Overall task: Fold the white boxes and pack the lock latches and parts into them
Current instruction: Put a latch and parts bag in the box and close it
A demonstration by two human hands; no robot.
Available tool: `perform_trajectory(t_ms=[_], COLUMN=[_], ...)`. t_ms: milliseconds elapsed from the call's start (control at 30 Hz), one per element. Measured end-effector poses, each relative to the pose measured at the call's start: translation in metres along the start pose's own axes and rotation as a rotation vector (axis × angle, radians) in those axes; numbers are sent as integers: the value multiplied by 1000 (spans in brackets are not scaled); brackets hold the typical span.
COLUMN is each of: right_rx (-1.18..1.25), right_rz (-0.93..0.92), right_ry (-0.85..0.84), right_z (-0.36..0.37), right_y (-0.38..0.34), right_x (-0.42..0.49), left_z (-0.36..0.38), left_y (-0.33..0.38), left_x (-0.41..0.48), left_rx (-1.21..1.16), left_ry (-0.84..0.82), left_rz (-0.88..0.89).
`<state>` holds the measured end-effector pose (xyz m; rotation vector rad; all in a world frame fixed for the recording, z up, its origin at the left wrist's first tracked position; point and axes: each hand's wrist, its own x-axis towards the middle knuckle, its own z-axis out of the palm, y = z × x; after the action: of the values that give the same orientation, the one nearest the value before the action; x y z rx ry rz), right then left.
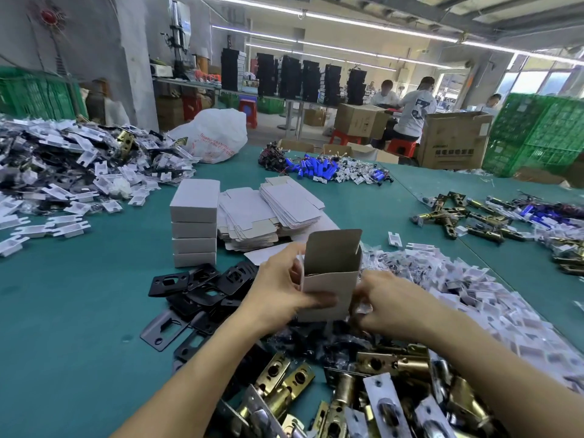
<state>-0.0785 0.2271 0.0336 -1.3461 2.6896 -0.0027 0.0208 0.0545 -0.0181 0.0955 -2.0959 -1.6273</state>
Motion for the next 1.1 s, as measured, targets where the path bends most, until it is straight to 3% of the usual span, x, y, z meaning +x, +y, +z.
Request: perform_trajectory(t_ms=[167, 267, 367, 433, 533, 633, 800, 967, 1100], right_rx=[136, 372, 595, 737, 899, 829, 435, 263, 216], right_rz=[-5, 14, -99, -181, -260, -276, -279, -206, -186], right_ry=[69, 351, 580, 620, 544, 518, 592, 619, 528], right_z=[-19, -44, -62, -66, -63, -54, -44, -44, -42], right_y=[7, 14, 7, -2, -16, -27, -41, -40, -34], right_x=[-1, -12, -24, -26, -24, -18, -10, -8, -6], left_z=[-2, -2, -2, 2, 12, 14, 8, 3, 3], left_y=[1, -1, -5, -7, -9, -12, -5, -4, -6], left_x=[-1, -1, -1, -1, -3, -3, -3, -2, -2], left_rx=[9, 2, -79, -178, -186, -215, -147, -15, 27], left_ry=[73, 143, 115, 14, -75, -51, -7, 67, 70], left_rz=[32, 18, -24, -40, -18, -17, 17, 8, -16])
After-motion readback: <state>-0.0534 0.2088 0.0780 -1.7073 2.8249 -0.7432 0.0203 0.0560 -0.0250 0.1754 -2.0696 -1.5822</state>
